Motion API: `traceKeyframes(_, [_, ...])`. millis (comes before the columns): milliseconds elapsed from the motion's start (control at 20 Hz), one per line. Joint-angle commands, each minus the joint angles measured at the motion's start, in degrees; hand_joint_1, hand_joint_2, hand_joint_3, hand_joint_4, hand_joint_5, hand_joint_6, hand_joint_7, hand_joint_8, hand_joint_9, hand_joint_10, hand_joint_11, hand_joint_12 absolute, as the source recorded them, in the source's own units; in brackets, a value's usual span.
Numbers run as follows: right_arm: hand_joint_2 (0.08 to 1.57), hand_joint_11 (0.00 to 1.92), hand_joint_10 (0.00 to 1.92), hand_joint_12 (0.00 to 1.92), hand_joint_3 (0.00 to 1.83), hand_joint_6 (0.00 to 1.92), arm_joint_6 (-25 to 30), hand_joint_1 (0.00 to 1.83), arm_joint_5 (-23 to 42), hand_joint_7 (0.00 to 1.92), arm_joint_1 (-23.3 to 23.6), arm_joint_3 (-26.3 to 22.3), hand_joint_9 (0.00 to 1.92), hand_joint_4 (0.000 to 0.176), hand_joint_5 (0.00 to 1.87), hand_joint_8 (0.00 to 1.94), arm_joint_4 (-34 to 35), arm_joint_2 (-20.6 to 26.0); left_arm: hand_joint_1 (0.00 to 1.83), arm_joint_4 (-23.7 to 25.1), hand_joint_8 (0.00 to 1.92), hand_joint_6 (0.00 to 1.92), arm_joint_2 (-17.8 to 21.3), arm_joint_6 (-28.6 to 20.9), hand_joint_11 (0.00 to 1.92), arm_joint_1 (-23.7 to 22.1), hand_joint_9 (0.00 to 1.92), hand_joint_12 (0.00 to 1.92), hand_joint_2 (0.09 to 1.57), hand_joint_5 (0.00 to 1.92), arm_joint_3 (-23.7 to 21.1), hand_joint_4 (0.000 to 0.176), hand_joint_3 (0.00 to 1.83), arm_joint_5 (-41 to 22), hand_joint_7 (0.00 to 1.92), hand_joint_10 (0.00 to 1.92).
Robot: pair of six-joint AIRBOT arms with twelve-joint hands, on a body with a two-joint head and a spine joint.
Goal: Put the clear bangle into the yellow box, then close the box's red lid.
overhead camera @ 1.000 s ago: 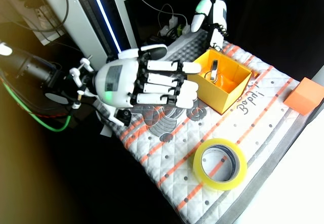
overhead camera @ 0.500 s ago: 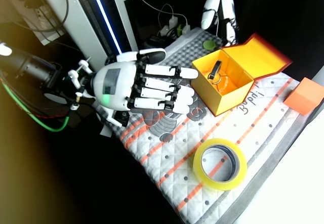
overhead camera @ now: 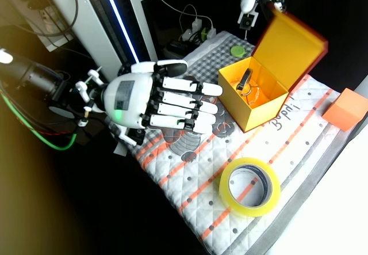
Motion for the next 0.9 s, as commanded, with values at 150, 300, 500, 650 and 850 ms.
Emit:
traceKeyframes(150, [1.28, 0.23, 0.0, 0.45, 0.0, 0.0, 0.78, 0.0, 7.69, 0.63, -0.26, -0.13, 0.54, 0.022, 0.34, 0.0, 0.18, 0.38, 0.13, 12.07, 0.01, 0.01, -2.95, -5.5, 0.07, -4.52, 0.05, 0.03, 1.32, 0.08, -0.01, 0.0, 0.0, 3.1, 0.09, 0.01])
traceKeyframes(300, [1.29, 0.22, 0.0, 0.42, 0.0, 0.0, 0.79, 0.0, 7.69, 0.65, -0.32, -0.17, 0.54, 0.032, 0.35, 0.01, 0.16, 0.49, 0.19, 14.19, 0.0, 0.0, -3.45, -5.53, 0.11, -4.76, 0.07, 0.04, 1.27, 0.12, -0.09, 0.0, 0.0, 6.73, 0.09, 0.0])
traceKeyframes(500, [1.3, 0.3, 0.0, 0.28, 0.0, 0.0, 0.79, 0.0, 8.06, 0.67, -0.78, -0.53, 0.57, 0.032, 0.36, 0.0, 0.07, 1.05, 0.1, 11.84, 0.0, 0.0, -3.43, -5.54, 0.03, -4.76, 0.01, 0.0, 1.33, 0.09, 0.72, 0.0, 0.01, 5.06, 0.06, 0.0])
traceKeyframes(650, [1.3, 0.33, 0.0, 0.21, 0.0, 0.0, 0.79, 0.0, 9.69, 0.64, -1.71, -1.4, 0.55, 0.036, 0.35, 0.0, -0.41, 2.15, 0.26, 4.44, 0.02, 0.01, -2.66, -5.3, 0.05, -4.32, 0.04, 0.02, 1.34, 0.06, 2.27, 0.0, 0.0, -1.05, 0.06, 0.01])
traceKeyframes(850, [1.31, 0.29, 0.01, 0.21, 0.0, 0.0, 0.78, 0.0, 13.82, 0.65, -5.05, -3.3, 0.56, 0.027, 0.35, 0.0, -0.6, 4.97, 0.08, -8.01, 0.0, 0.0, 0.34, -2.47, 0.0, -0.91, 0.0, 0.0, 1.33, 0.0, 2.4, 0.0, 0.0, -14.66, 0.0, 0.0])
